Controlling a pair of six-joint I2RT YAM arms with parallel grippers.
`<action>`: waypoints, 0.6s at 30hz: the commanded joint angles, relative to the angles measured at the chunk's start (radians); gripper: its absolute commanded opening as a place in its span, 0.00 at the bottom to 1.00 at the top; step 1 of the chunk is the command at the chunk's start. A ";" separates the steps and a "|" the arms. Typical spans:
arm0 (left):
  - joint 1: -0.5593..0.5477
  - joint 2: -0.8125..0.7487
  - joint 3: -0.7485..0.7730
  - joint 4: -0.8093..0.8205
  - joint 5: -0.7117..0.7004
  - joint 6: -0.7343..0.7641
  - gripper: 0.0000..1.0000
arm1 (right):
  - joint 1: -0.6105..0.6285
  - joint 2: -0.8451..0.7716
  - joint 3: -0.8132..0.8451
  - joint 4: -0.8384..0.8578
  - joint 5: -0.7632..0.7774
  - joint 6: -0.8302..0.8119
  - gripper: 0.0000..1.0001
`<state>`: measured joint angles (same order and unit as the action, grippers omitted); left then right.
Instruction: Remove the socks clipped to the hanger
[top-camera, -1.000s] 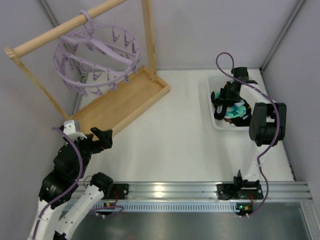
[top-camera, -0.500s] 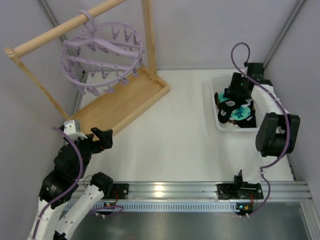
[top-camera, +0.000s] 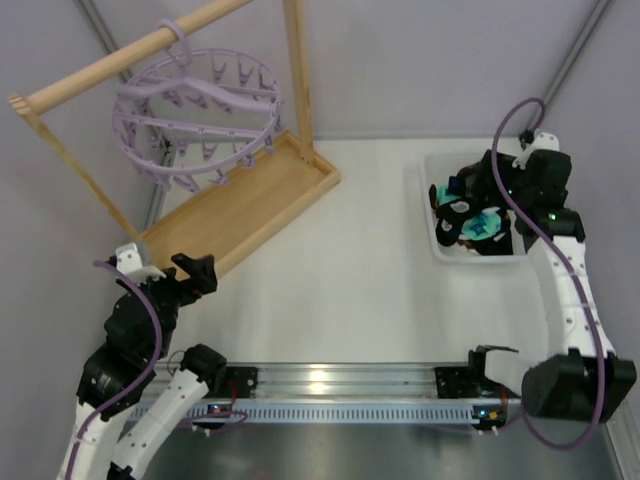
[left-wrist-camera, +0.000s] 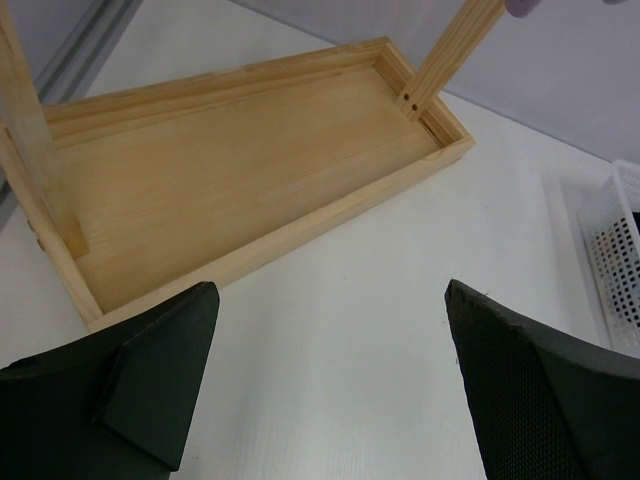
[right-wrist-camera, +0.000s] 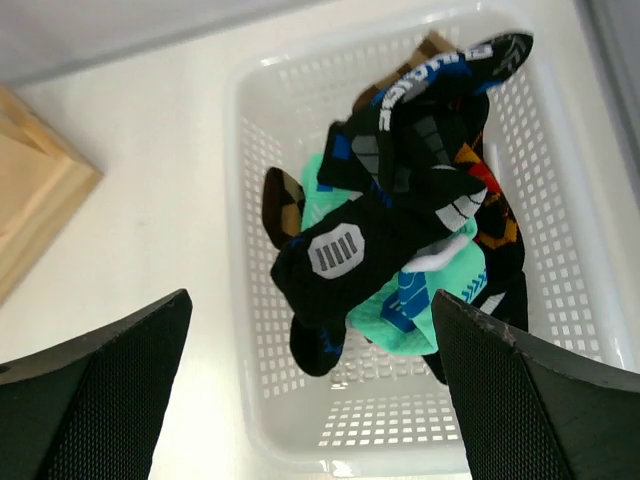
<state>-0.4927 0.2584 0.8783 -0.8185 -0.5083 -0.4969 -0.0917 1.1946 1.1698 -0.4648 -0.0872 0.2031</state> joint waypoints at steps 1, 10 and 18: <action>-0.001 0.030 0.010 0.054 -0.097 0.026 0.98 | 0.015 -0.243 -0.074 0.042 -0.031 -0.010 0.99; 0.118 0.191 -0.081 0.260 0.167 0.215 0.98 | 0.202 -0.625 -0.164 -0.113 0.214 -0.105 0.99; 0.424 0.199 -0.116 0.292 0.372 0.236 0.98 | 0.440 -0.716 -0.157 -0.271 0.429 -0.090 0.99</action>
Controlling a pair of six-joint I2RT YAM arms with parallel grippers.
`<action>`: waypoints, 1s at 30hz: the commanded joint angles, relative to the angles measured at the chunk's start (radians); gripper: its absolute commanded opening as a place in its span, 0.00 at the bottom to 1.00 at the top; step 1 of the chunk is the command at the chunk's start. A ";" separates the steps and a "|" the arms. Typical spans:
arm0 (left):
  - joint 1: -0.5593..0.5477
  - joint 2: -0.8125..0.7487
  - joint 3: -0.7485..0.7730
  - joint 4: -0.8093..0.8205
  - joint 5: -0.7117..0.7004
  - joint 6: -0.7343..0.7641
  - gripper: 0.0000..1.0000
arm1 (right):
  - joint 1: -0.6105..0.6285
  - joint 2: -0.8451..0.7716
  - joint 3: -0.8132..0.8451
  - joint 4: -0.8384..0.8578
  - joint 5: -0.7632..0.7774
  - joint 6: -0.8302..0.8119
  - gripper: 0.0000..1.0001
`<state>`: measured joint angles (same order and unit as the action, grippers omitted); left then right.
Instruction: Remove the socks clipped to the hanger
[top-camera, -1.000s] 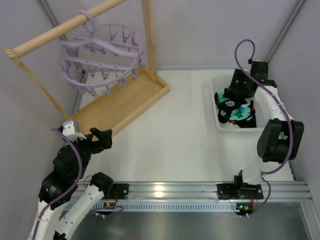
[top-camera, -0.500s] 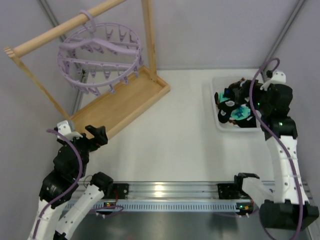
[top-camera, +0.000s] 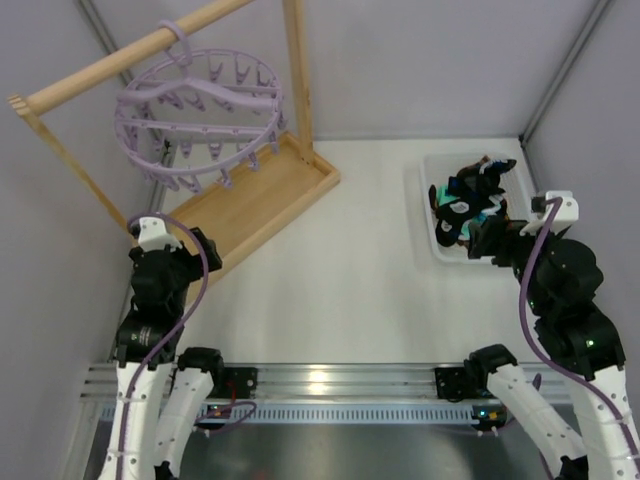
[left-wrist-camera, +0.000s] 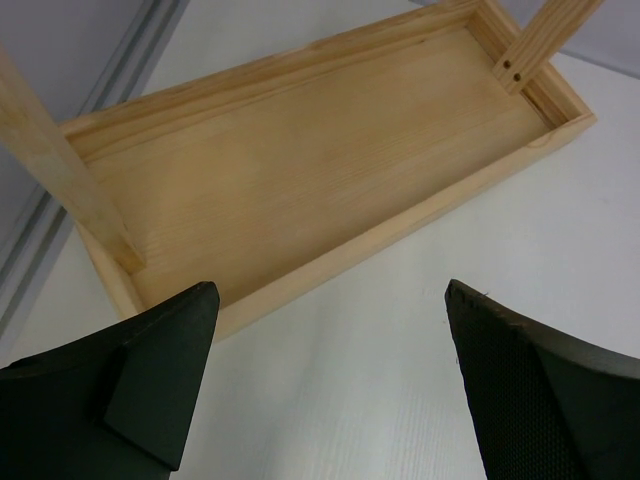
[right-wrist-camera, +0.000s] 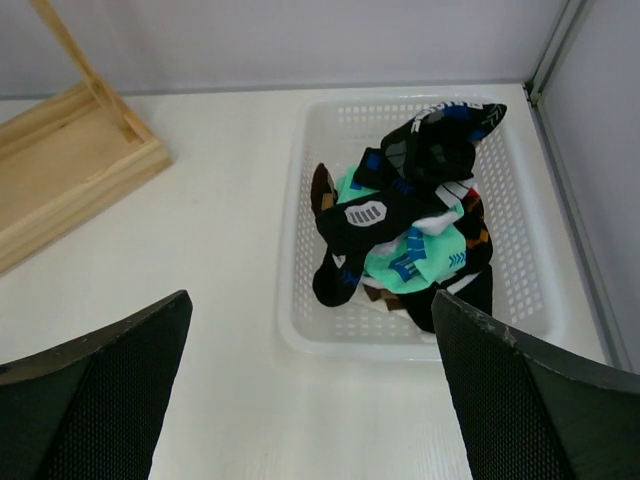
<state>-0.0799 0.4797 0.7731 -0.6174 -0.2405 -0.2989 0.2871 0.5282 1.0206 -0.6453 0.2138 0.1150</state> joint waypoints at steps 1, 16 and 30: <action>0.011 -0.033 -0.015 0.091 0.112 0.040 0.98 | 0.070 -0.077 -0.011 -0.102 0.146 0.000 0.99; -0.103 -0.176 -0.074 0.091 0.158 0.050 0.98 | 0.076 -0.264 -0.071 -0.160 0.257 -0.018 1.00; -0.106 -0.188 -0.078 0.093 0.150 0.049 0.98 | 0.076 -0.221 -0.074 -0.155 0.228 -0.008 1.00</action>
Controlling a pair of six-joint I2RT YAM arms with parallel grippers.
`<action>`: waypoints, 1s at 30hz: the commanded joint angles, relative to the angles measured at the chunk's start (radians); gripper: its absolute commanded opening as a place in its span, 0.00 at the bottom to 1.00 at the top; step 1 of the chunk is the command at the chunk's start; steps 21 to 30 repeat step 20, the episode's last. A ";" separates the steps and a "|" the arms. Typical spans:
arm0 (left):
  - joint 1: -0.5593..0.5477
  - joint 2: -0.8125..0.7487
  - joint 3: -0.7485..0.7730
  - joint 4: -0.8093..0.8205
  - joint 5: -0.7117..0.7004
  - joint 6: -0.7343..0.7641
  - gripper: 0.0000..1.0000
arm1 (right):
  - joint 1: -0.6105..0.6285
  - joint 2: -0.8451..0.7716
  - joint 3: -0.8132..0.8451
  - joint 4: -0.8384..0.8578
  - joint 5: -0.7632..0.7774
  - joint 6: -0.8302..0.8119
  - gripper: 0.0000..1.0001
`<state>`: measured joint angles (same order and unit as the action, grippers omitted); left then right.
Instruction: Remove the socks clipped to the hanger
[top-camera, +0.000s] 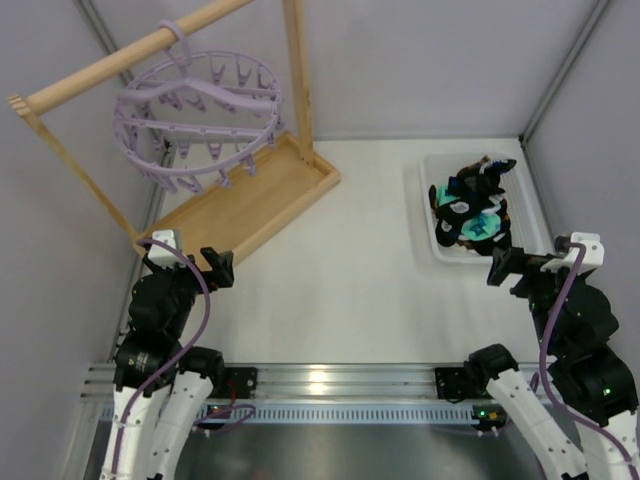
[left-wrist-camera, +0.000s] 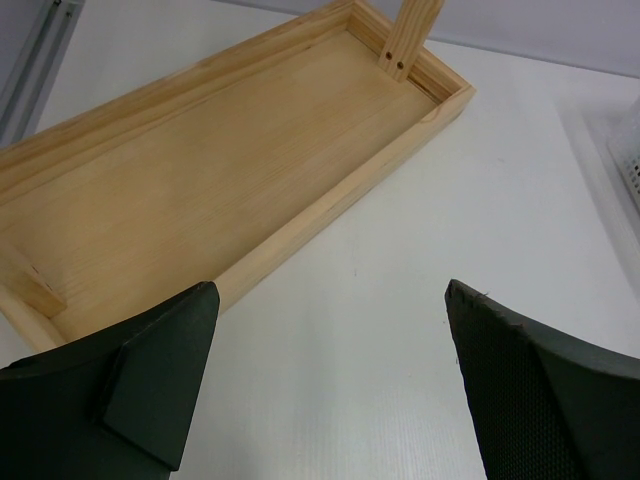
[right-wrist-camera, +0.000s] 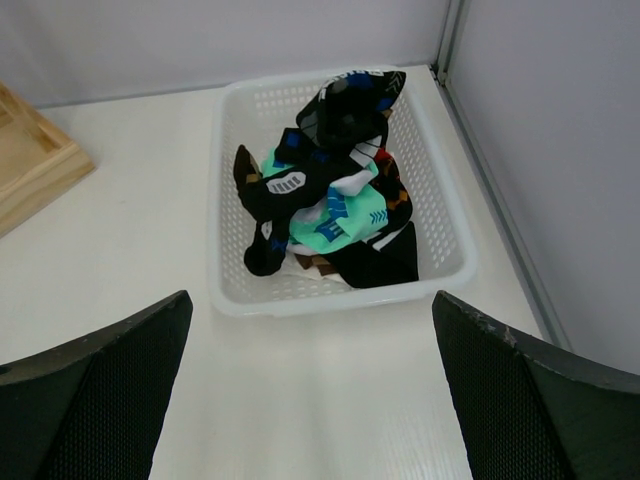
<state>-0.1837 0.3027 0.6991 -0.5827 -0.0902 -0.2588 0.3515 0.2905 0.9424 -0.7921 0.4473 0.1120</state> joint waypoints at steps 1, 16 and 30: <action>-0.002 -0.013 -0.006 0.058 0.000 0.007 0.98 | 0.012 0.018 0.004 -0.009 -0.007 -0.005 1.00; -0.002 -0.030 -0.007 0.058 -0.020 0.007 0.98 | 0.011 0.022 0.002 -0.010 -0.021 0.000 0.99; -0.002 -0.030 -0.007 0.060 -0.019 0.006 0.98 | 0.011 0.027 0.007 -0.012 -0.027 -0.008 1.00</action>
